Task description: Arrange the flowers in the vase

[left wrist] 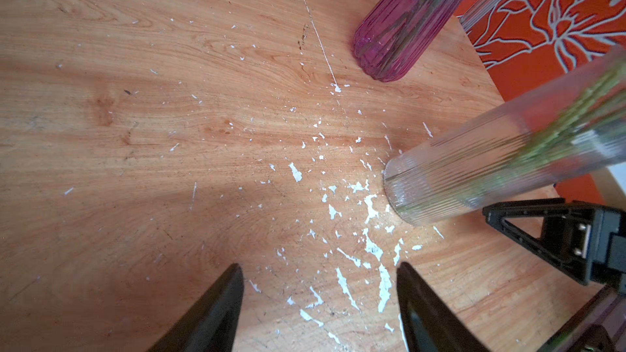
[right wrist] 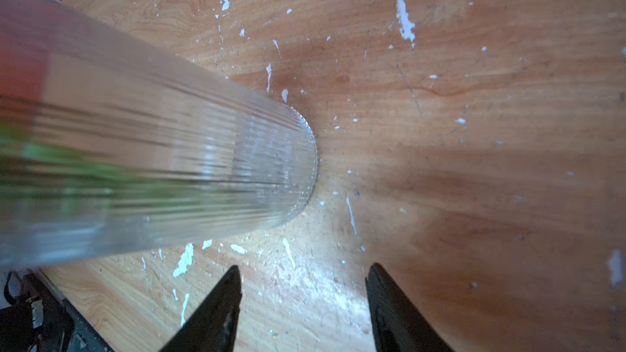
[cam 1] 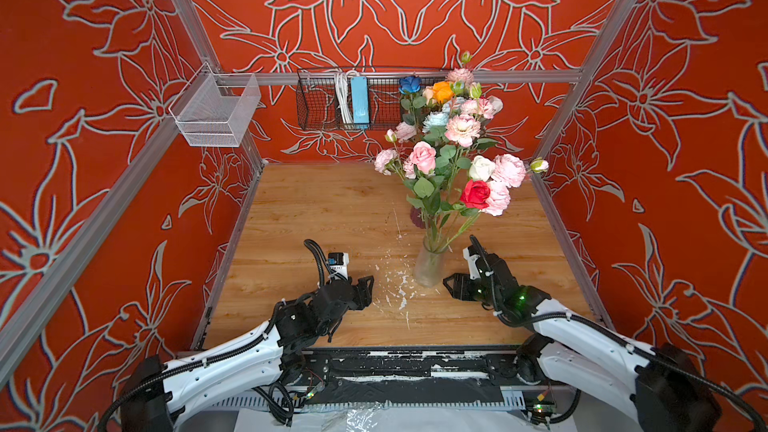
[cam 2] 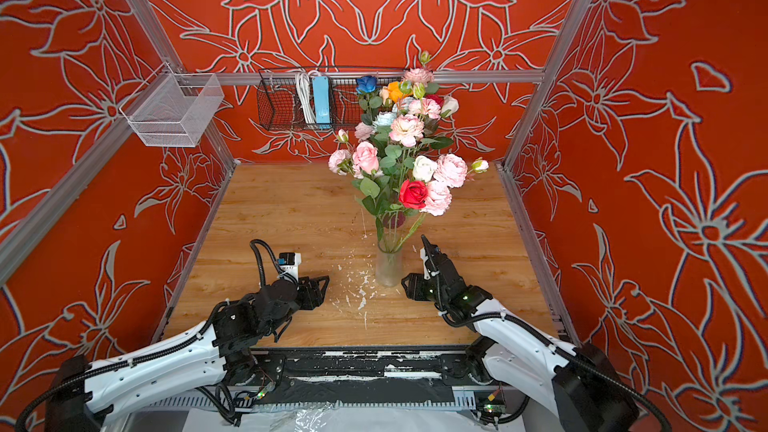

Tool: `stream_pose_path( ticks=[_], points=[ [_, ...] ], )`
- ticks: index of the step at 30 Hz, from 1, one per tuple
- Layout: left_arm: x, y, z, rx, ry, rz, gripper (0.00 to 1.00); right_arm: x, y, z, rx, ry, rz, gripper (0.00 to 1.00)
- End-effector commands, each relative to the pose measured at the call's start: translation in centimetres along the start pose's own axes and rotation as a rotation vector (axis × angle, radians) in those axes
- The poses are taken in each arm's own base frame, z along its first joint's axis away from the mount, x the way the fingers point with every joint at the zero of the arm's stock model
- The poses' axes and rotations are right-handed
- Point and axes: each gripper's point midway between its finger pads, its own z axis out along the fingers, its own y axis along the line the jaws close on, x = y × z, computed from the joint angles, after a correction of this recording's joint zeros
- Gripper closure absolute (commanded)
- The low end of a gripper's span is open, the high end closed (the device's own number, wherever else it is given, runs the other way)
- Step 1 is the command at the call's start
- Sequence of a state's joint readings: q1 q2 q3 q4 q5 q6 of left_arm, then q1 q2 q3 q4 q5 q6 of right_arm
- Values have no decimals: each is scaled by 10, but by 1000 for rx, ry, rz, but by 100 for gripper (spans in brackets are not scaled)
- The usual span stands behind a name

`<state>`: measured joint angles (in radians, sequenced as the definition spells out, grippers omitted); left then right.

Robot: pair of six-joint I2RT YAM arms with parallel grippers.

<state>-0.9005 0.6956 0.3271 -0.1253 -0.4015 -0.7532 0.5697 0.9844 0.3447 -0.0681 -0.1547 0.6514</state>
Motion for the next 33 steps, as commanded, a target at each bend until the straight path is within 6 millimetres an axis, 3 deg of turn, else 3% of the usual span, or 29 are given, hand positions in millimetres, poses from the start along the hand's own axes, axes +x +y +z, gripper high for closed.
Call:
stream_pose_path(
  ticks=[1,10,21,26,33],
  points=[
    [-9,-2,-2,19,-22,-54,28,-16,1,11,11,-51,6,40],
    [-20,1,-3,24,-30,-34,27,-31,6,37,38,-32,-9,41],
    [-20,8,-1,17,-26,-36,27,-64,31,62,10,-44,-60,42],
    [-23,7,-1,18,-28,-37,27,-69,40,82,-6,-2,-81,42],
    [-27,7,-6,18,-31,-30,27,-69,40,76,-9,-12,-75,42]
  ],
)
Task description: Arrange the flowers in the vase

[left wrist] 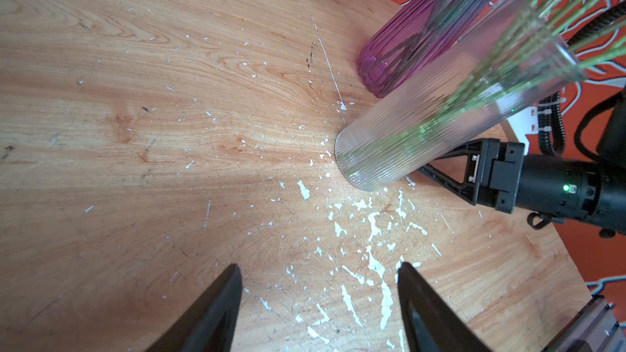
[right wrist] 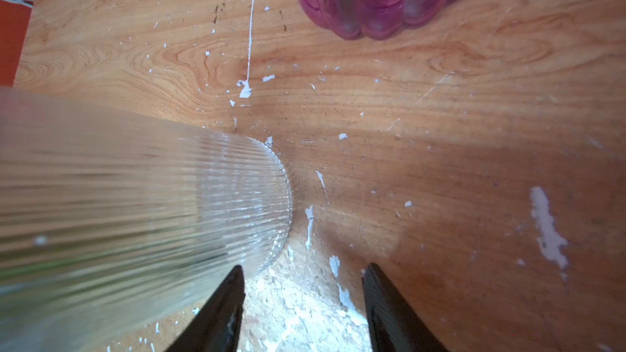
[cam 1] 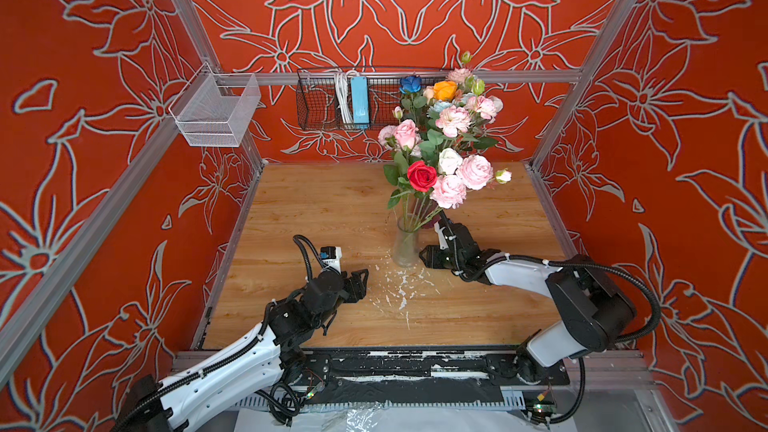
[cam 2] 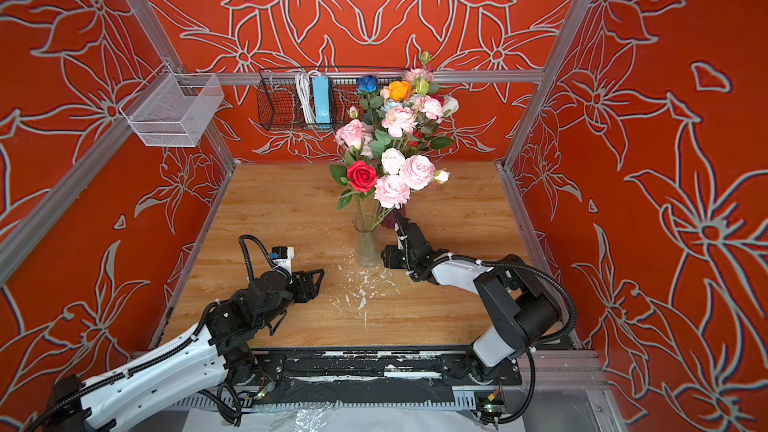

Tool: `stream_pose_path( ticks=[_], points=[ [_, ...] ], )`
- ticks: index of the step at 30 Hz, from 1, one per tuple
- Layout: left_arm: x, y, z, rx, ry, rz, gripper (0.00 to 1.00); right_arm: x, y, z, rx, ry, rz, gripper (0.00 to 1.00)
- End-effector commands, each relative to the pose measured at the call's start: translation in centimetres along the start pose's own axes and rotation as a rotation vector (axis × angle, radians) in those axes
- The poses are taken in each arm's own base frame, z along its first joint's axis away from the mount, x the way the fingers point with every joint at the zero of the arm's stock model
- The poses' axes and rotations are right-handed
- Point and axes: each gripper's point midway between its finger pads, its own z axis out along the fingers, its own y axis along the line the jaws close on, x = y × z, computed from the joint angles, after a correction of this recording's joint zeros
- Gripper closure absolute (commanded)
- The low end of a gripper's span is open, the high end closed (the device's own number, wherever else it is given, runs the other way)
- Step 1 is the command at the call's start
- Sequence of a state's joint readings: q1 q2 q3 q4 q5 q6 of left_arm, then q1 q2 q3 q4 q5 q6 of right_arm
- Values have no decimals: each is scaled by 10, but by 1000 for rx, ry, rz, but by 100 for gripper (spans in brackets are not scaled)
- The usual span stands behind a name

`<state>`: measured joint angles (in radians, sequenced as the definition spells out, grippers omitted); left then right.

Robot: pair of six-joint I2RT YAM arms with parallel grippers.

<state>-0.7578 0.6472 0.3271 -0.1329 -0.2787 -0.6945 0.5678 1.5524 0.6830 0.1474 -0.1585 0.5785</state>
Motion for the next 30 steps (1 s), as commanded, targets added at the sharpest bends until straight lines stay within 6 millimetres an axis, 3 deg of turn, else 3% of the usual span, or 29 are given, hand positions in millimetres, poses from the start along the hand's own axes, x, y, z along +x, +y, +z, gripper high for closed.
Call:
stream_pose_path(
  ticks=[1,8,10,11,12,15,16,20,22,27,30],
  points=[
    [-12,-3,-7,2,-26,7,27,-5,2,-11,-10,-28,-1,42],
    [-44,-3,-35,-56,-90,96,25,1,-16,-63,66,-98,-12,42],
    [-55,-4,-46,-69,-107,125,18,1,-23,-84,100,-140,-24,41],
    [-60,-2,-52,-90,-114,133,1,-1,-29,-97,131,-170,-26,40],
    [-65,-1,-57,-109,-120,142,2,-3,-34,-108,162,-198,-29,39],
    [-82,14,-74,-230,-147,136,2,-17,-41,-146,199,-333,-44,30],
    [-87,19,-78,-273,-159,129,2,-23,-42,-160,213,-384,-50,4],
    [-99,32,-84,-413,-172,138,2,-43,-78,-217,378,-637,141,2],
    [-105,49,-90,-524,-227,88,2,-52,-86,-238,450,-726,90,2],
    [-120,32,-61,-462,-366,352,2,-78,-93,-273,672,-880,-158,2],
    [-127,53,-48,-515,-469,396,2,-96,-90,-259,751,-888,-367,2]
  ],
)
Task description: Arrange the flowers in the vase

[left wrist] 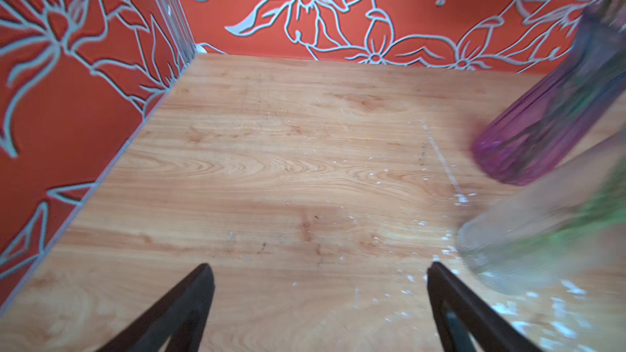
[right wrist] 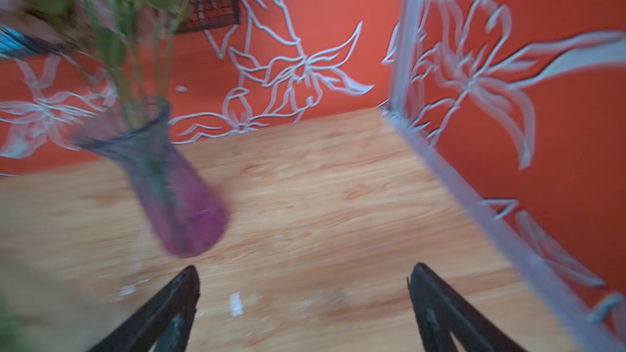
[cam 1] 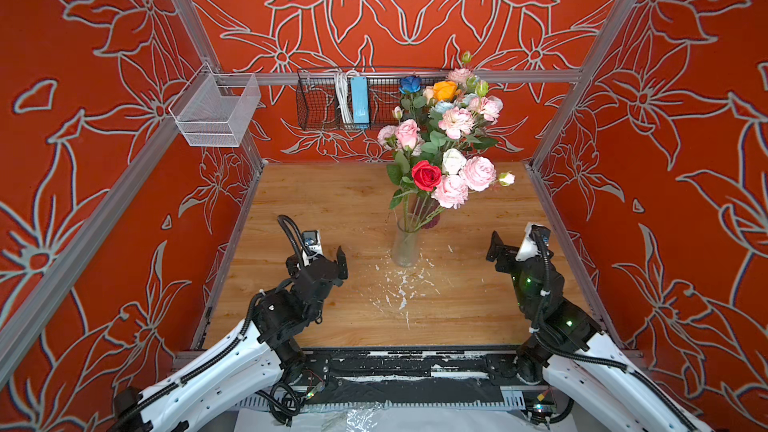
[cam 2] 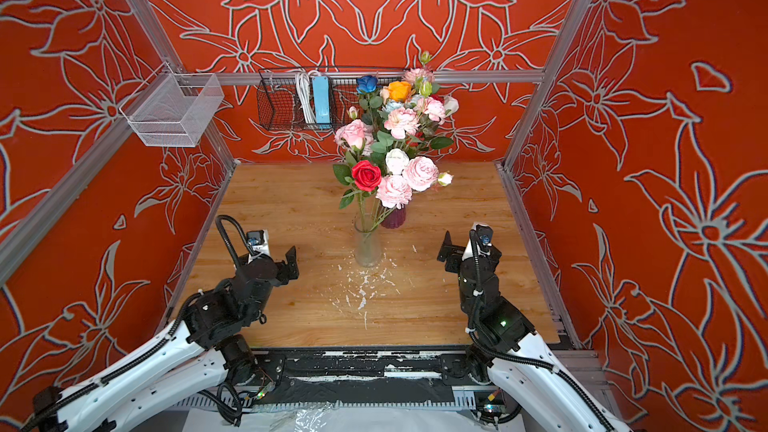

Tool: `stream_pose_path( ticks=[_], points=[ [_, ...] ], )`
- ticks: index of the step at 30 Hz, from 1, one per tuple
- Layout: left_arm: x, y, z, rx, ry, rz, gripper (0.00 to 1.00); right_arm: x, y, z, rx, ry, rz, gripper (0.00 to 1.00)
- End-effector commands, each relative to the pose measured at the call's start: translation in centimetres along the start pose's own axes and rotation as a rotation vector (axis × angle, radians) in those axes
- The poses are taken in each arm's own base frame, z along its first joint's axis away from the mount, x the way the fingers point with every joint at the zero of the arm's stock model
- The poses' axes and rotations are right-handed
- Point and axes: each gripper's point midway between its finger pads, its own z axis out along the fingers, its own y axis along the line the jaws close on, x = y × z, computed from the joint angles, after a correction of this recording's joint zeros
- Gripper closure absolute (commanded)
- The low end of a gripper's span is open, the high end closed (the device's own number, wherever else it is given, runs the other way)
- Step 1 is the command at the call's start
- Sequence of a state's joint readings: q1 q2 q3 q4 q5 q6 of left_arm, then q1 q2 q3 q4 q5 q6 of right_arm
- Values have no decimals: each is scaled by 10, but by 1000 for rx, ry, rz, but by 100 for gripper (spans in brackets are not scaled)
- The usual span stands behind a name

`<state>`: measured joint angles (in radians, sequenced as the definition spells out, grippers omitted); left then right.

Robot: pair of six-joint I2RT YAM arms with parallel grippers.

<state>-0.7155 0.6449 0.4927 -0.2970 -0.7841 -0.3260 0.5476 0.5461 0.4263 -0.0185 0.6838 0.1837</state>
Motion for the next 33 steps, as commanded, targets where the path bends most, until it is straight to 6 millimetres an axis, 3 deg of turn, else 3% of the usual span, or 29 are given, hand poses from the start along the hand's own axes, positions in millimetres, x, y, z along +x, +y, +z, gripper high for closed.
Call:
stream_pose_path(
  ticks=[1,5,8,13,16,18,21,33],
  points=[
    [-25,21,20,-90,-168,28,2,-10,-7,23,98,-99,-262,2],
    [3,51,58,-97,-121,-19,2,31,-7,65,47,10,-278,2],
    [27,71,80,-118,-101,-75,2,51,-8,81,15,26,-263,2],
    [33,72,108,-92,-48,-45,3,89,-16,106,-23,100,-178,3],
    [54,77,129,-72,5,-84,3,117,-20,118,-29,135,-155,2],
    [58,68,144,-16,18,-61,3,111,-23,124,-20,85,-132,2],
    [59,62,156,9,152,-42,3,120,-27,132,-14,187,-121,3],
    [58,65,155,8,132,-54,3,119,-28,133,-17,198,-120,3]
  ],
)
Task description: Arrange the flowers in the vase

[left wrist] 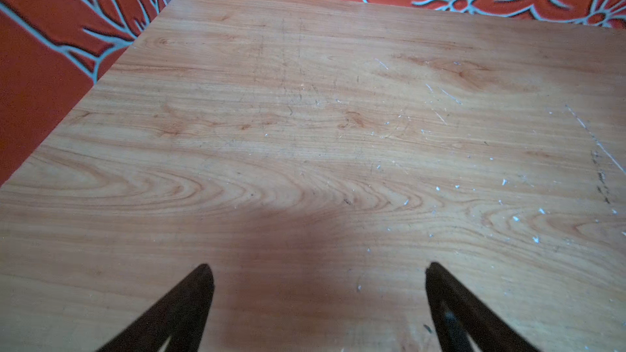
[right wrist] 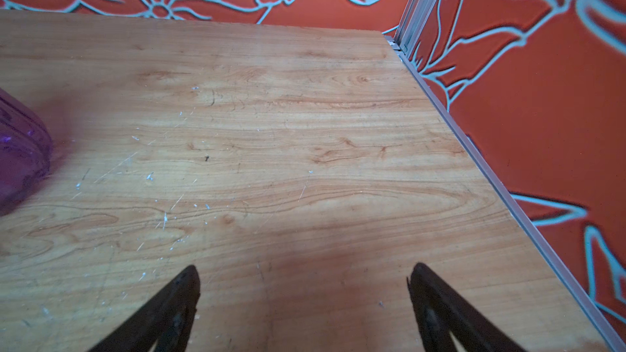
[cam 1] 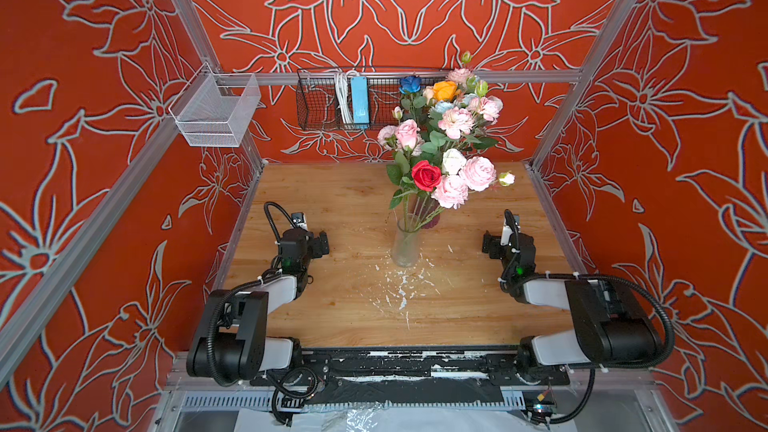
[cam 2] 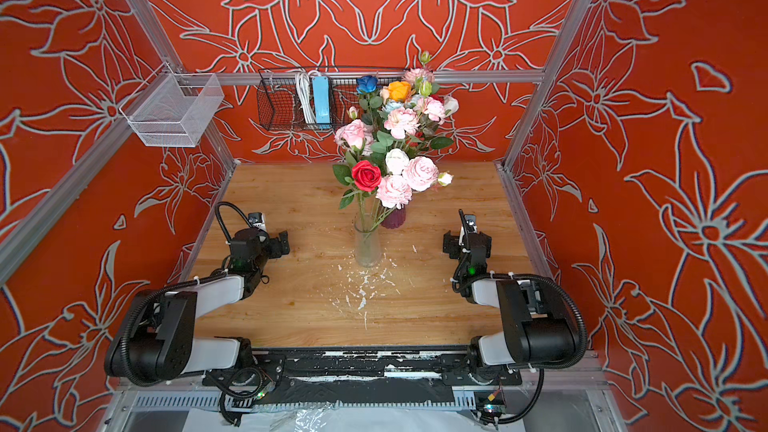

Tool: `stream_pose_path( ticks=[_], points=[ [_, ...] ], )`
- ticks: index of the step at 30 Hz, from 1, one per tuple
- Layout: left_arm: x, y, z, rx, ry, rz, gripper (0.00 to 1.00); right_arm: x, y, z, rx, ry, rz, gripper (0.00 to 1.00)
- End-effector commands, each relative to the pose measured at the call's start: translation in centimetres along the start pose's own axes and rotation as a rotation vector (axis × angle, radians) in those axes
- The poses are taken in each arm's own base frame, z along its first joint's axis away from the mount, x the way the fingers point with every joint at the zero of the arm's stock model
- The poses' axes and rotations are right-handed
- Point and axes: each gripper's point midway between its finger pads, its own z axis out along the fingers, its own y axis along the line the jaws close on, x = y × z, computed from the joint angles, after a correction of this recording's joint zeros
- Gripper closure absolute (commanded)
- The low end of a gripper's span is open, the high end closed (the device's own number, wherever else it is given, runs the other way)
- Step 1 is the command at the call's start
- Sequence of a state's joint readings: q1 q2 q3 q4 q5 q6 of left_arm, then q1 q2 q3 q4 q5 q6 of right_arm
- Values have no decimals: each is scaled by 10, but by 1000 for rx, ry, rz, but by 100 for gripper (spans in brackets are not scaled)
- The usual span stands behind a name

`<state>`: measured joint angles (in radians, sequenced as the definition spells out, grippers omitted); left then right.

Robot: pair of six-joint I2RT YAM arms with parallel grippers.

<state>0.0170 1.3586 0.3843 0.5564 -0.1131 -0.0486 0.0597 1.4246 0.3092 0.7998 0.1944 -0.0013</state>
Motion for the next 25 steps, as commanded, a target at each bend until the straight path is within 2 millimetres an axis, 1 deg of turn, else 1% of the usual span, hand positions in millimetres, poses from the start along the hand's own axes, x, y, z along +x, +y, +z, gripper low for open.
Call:
stream_pose_path(
  ticks=[1,18,25],
  points=[
    [0,-1,-1,12,2,6,3,-9,2,0,-14,-20,10,2],
    [0,-1,1,9,10,11,3,-8,3,2,-13,-9,4,3],
    [0,-2,-2,16,2,13,3,-8,3,1,-15,-15,6,2]
  ],
)
